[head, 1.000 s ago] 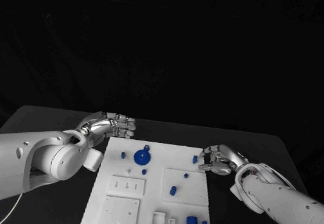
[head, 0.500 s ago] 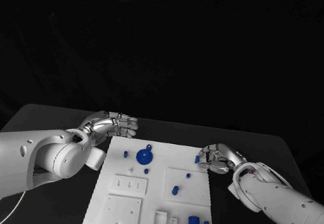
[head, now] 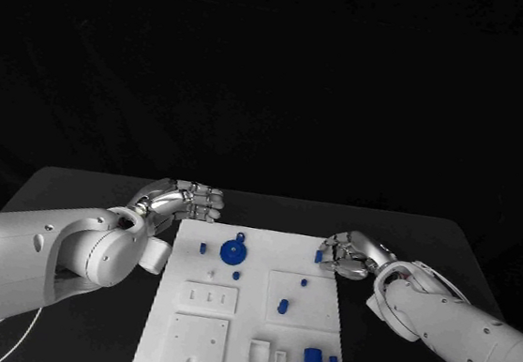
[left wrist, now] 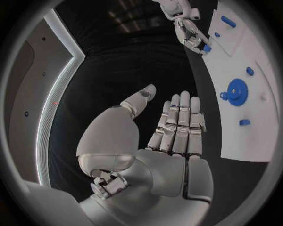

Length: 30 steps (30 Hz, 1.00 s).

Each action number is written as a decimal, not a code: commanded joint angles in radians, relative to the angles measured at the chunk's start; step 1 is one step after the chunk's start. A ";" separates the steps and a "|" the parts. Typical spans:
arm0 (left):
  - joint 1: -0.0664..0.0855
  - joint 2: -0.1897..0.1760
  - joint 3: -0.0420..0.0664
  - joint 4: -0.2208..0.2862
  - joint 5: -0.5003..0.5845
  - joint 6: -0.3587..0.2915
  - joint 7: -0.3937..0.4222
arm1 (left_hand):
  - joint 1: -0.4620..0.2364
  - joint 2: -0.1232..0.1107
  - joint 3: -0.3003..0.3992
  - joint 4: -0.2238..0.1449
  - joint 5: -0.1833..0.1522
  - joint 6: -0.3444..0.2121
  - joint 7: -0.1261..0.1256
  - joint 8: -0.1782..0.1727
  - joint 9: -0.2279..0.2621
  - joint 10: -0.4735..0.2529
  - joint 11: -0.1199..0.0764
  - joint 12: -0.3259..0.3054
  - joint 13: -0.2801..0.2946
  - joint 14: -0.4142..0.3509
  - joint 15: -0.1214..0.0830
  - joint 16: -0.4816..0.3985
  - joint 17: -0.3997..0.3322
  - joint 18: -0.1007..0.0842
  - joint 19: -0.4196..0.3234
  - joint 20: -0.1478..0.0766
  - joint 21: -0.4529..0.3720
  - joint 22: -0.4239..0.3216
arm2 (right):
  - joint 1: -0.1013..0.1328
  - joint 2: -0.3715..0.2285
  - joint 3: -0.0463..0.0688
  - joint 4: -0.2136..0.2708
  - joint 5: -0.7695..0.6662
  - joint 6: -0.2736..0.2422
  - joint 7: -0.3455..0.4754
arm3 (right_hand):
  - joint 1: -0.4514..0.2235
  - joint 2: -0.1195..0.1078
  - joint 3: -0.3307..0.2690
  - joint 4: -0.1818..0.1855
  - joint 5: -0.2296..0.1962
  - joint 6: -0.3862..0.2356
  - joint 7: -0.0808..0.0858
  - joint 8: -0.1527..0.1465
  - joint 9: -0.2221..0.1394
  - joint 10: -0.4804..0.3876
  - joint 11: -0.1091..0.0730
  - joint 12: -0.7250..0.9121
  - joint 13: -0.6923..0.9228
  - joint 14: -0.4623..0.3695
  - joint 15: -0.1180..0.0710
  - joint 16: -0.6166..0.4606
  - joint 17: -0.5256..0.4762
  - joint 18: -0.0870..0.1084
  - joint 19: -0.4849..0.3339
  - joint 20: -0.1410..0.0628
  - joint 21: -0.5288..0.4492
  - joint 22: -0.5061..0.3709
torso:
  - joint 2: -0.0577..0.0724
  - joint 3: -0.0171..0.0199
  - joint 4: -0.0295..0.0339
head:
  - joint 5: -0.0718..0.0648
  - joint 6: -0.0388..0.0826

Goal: Assemble the parts on the task board

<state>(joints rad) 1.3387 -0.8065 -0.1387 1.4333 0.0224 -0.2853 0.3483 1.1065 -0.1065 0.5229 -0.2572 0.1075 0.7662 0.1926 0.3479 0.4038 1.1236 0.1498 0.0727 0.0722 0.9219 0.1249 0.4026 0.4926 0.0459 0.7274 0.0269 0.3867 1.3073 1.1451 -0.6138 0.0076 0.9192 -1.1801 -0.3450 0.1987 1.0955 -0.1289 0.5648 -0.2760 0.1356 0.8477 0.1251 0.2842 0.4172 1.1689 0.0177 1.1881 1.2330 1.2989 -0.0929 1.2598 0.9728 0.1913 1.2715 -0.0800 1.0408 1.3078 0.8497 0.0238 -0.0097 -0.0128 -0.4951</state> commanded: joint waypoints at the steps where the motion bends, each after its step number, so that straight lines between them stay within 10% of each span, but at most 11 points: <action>1: 0.000 0.001 0.001 0.001 0.001 0.018 0.004 | 0.001 0.011 0.001 -0.004 0.000 0.002 0.001 0.002 0.000 0.007 0.001 0.004 0.000 0.003 0.006 -0.004 0.001 0.018 -0.001 0.003 0.005 0.021 | -0.001 0.003 -0.001 0.001 -0.004 0.007 0.001 | 0.001 -0.003 0.007 0.001 -0.006 0.006 0.000 0.005 0.000 0.001 -0.005 0.005 0.002 0.002 -0.004 -0.004 0.002 0.070 0.003 0.004 0.001 0.016 | 0.000 0.0004 -0.0003 | 0.001 0.000; 30: 0.000 0.003 0.001 -0.001 -0.001 0.018 0.000 | 0.004 0.010 0.002 -0.007 -0.001 0.000 0.002 0.002 -0.001 0.005 0.002 0.001 -0.001 0.002 0.006 -0.006 0.002 0.018 -0.003 0.004 0.005 0.021 | -0.006 0.012 -0.001 0.004 -0.005 -0.004 -0.003 | -0.021 0.013 0.018 0.006 -0.048 0.048 -0.002 0.024 0.004 0.008 -0.007 0.010 0.005 0.003 -0.006 -0.005 0.007 0.070 0.004 0.002 0.004 0.015 | 0.000 0.0000 -0.0005 | 0.011 0.001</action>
<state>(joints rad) 1.3387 -0.8047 -0.1387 1.4307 0.0220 -0.2822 0.3431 1.1105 -0.1025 0.5229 -0.2572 0.1075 0.7662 0.1926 0.3479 0.4039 1.1235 0.1499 0.0727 0.0720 0.9219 0.1250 0.4026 0.4934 0.0456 0.7274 0.0269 0.3867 1.3078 1.1403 -0.6025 0.0065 0.9230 -1.1805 -0.3461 0.1951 1.0779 -0.1197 0.5788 -0.2702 0.0914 0.8761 0.1111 0.3047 0.4191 1.1726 0.0141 1.1964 1.2385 1.2990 -0.0930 1.2603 0.9784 0.1913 1.2752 -0.0765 1.0411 1.3075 0.8494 0.0239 -0.0097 -0.0033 -0.4937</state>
